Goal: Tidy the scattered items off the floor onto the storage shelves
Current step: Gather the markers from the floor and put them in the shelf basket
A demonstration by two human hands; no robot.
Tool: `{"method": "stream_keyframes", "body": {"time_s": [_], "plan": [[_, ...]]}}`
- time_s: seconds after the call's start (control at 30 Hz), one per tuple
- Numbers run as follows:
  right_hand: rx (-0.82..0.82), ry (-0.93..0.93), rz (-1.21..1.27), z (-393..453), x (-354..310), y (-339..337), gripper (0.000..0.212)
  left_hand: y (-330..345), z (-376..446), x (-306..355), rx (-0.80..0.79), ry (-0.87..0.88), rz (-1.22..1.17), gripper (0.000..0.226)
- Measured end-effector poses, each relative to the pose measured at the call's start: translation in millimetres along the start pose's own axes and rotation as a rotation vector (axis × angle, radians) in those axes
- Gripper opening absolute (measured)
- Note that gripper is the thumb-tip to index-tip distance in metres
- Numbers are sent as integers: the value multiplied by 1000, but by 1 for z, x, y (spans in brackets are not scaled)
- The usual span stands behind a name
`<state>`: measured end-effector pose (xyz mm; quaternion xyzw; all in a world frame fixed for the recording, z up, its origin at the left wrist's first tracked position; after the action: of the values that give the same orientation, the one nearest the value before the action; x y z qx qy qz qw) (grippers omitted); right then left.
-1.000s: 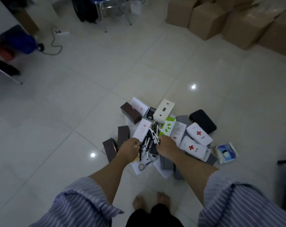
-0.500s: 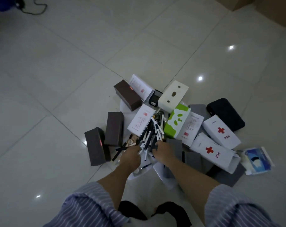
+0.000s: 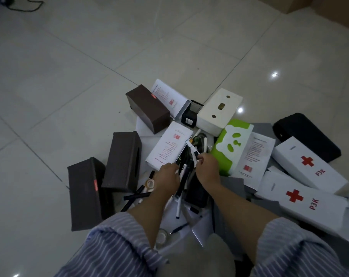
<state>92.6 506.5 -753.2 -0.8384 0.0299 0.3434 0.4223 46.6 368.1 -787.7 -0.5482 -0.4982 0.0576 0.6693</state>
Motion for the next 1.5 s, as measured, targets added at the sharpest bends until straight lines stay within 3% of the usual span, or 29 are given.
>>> {"method": "stream_keyframes", "body": {"time_s": [0.13, 0.3, 0.43, 0.7, 0.87, 0.97, 1.07, 1.17, 1.27, 1.5], "plan": [[95, -27, 18, 12, 1, 18, 24, 22, 15, 18, 135, -43, -119, 14], [112, -84, -42, 15, 17, 39, 14, 41, 14, 35, 252, -155, -312, 20], [160, -166, -129, 12, 31, 47, 19, 46, -2, 17, 271, -191, -314, 33], [362, -216, -261, -1, 57, 57, 32, 47, -16, -8, 237, -113, -237, 28], [336, -205, -357, -4, 56, 53, 34, 47, -16, -12, 212, -121, -221, 32], [323, -217, -356, -4, 58, 53, 33, 45, -14, -11, 291, -187, -306, 30], [231, -191, -368, -6, 61, 50, 45, 39, -8, -5, 372, -276, -382, 29], [150, -121, -291, -8, 60, 45, 47, 37, 1, 1, 418, -292, -430, 28], [114, -51, -212, -9, 56, 38, 30, 37, 14, 10, 422, -237, -457, 28], [56, 59, 118, 0, 44, 24, 21, 50, 38, 11, 255, -202, -337, 40]]}}
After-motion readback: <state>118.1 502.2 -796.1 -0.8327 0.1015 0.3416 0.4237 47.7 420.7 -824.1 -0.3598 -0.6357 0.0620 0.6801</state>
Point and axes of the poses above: each hand's wrist, its own z-axis towards the middle knuckle, its own y-axis out of the palm, x = y × z, the point moved 1 cm from there along z, towards the middle knuckle, and after that the axes turned 15 degrees about y, right-handed, at the moved point
